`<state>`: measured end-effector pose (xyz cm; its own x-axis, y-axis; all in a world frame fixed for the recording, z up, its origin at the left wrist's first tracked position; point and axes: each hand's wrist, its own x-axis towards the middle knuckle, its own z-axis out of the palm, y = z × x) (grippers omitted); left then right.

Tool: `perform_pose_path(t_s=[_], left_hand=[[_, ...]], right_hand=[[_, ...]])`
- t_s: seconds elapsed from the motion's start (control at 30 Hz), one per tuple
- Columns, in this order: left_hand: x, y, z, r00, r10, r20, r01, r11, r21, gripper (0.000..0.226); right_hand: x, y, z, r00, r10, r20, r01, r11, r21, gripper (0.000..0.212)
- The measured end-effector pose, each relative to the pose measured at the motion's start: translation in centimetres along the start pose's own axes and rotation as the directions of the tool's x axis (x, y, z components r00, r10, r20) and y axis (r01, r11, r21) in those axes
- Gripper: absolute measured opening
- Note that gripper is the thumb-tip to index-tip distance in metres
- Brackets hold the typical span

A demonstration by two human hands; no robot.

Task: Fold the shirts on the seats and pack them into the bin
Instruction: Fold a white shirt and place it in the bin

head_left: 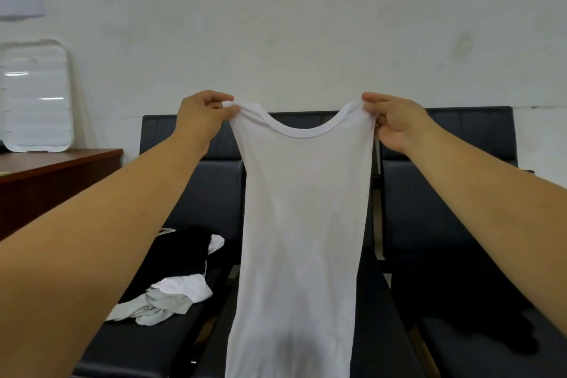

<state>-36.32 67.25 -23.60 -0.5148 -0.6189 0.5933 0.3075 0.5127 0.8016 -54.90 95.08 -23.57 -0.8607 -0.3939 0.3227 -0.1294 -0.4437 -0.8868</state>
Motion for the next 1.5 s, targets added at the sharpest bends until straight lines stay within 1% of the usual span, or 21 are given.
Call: perform_pose_path(t_s=[0.1,0.17,0.23,0.27,0.33,0.43,0.5,0.57,0.7,0.8,0.9,1.0,1.1,1.17,1.23,1.3,1.33,1.37,1.4,1.47,1.5], left_hand=[[0.4,0.0,0.1,0.989,0.114,-0.089,-0.094,0.974,0.206,0.013],[0.6,0.0,0.4,0.981,0.16,-0.111,-0.128,0.96,0.248,0.011],[1.0,-0.2,0.7,0.982,0.142,-0.127,-0.107,0.962,0.251,0.01],[1.2,-0.4,0.9,0.987,0.092,-0.129,-0.064,0.976,0.208,0.01],[1.5,-0.9,1.3,0.993,-0.087,-0.075,0.089,0.996,0.015,0.014],[2.1,-2.2,2.1,0.963,-0.268,0.03,0.268,0.942,-0.201,0.022],[2.7,-3.5,2.7,0.954,-0.294,0.057,0.299,0.919,-0.255,0.027],[3.4,-5.0,3.4,0.962,-0.269,0.049,0.273,0.935,-0.226,0.03],[5.3,-7.3,5.6,0.983,-0.164,-0.086,0.168,0.985,0.037,0.021],[6.6,-9.3,7.1,0.991,-0.075,-0.108,0.102,0.956,0.273,0.024],[6.6,-12.8,8.6,0.999,-0.031,-0.019,0.037,0.866,0.5,0.02],[5.7,-17.8,9.7,0.991,-0.125,0.041,0.08,0.818,0.57,0.014],[5.0,-24.0,10.2,0.947,-0.312,0.082,0.209,0.787,0.58,0.006],[4.5,-27.7,10.8,0.906,-0.41,0.101,0.312,0.811,0.495,0.005],[3.8,-30.9,11.6,0.885,-0.451,0.114,0.366,0.827,0.426,0.007],[2.7,-33.8,12.5,0.853,-0.483,0.197,0.381,0.835,0.398,0.033],[2.0,-35.2,12.9,0.83,-0.5,0.248,0.393,0.838,0.378,0.05],[1.1,-36.5,13.1,0.804,-0.531,0.266,0.402,0.816,0.415,0.058],[0.3,-37.9,13.1,0.798,-0.542,0.264,0.382,0.793,0.475,0.057],[-1.9,-40.6,12.5,0.782,-0.585,0.215,0.342,0.691,0.636,0.045],[-3.1,-41.7,12.1,0.754,-0.633,0.179,0.368,0.631,0.683,0.044]], right_hand=[[0.5,-0.2,0.0,0.999,-0.043,-0.026,0.042,0.998,-0.053,0.027],[1.0,-0.3,-0.1,1.0,-0.02,-0.017,0.019,0.998,-0.064,0.03],[1.4,-0.3,-0.2,0.998,0.055,0.002,-0.055,0.997,-0.047,0.034],[1.6,-0.2,-0.4,0.994,0.109,0.022,-0.108,0.994,-0.032,0.036],[1.7,0.1,-0.7,0.972,0.219,0.09,-0.219,0.976,-0.013,0.037],[2.4,1.6,-1.0,0.949,0.295,0.113,-0.299,0.954,0.022,0.026],[3.6,3.1,-1.0,0.958,0.284,0.043,-0.286,0.956,0.065,0.02],[5.5,4.6,-1.3,0.973,0.222,-0.061,-0.22,0.975,0.025,0.022],[9.3,7.2,-1.8,0.981,0.057,-0.183,-0.095,0.973,-0.208,0.025],[11.4,9.3,-1.9,0.982,-0.055,-0.182,-0.044,0.868,-0.495,0.024],[12.9,12.7,-2.2,0.984,-0.069,-0.165,-0.08,0.653,-0.753,0.016],[14.1,17.6,-3.7,0.987,0.032,-0.155,-0.154,0.409,-0.899,0.021],[15.2,23.2,-5.7,0.959,0.154,-0.237,-0.277,0.352,-0.894,0.027],[15.8,27.0,-7.0,0.92,0.223,-0.323,-0.387,0.377,-0.842,0.026],[16.0,30.4,-7.9,0.889,0.311,-0.337,-0.455,0.508,-0.732,0.024],[15.5,33.2,-8.8,0.882,0.341,-0.325,-0.471,0.665,-0.58,0.034],[14.9,34.7,-9.3,0.877,0.35,-0.33,-0.48,0.675,-0.56,0.04],[14.2,36.1,-9.9,0.867,0.356,-0.348,-0.498,0.616,-0.61,0.042],[13.4,37.7,-10.7,0.86,0.357,-0.364,-0.507,0.516,-0.691,0.04],[11.4,40.3,-11.9,0.834,0.395,-0.385,-0.504,0.264,-0.822,0.022],[10.4,41.1,-12.3,0.815,0.429,-0.389,-0.489,0.152,-0.859,0.018]])
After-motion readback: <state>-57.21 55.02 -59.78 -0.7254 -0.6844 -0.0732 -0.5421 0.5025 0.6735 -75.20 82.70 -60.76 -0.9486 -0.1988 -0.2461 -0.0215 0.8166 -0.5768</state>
